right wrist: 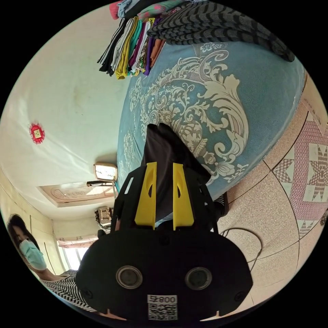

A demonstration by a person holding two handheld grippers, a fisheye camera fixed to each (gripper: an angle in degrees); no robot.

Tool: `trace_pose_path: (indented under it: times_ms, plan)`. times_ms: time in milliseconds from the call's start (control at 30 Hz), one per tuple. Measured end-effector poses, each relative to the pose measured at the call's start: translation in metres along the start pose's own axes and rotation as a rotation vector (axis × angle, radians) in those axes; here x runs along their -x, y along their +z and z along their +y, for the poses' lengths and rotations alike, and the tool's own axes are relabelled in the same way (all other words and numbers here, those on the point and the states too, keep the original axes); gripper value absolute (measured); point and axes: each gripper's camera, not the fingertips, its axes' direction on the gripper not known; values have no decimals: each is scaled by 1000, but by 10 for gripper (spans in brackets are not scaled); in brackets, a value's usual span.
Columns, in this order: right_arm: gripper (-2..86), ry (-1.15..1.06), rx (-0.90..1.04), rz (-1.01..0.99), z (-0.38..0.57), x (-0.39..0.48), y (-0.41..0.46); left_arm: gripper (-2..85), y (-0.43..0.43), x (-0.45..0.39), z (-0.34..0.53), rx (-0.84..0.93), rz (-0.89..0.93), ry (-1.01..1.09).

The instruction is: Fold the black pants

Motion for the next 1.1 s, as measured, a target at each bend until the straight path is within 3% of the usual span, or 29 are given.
trace_pose_path:
  times_ms: [467,667,767,900,1100]
  plan:
    - [91,55,-7,47,21,-39,-16,15,-63,-15,-34,16,-28,2]
    - [57,94,0,88,19,-54,-16,14,-86,-15,-48,11,-22,-4]
    - [38,75,14,97,23,-56,-20,14,-99,-15,-56,6,-27,-7]
    - [16,-24,-42,-43,41,-47,-51,13,-126,-14,-65,-39,-27,-15]
    - [9,-77,-40,14,78,-71,-78,13,-124,-16,-86,18,-5,7]
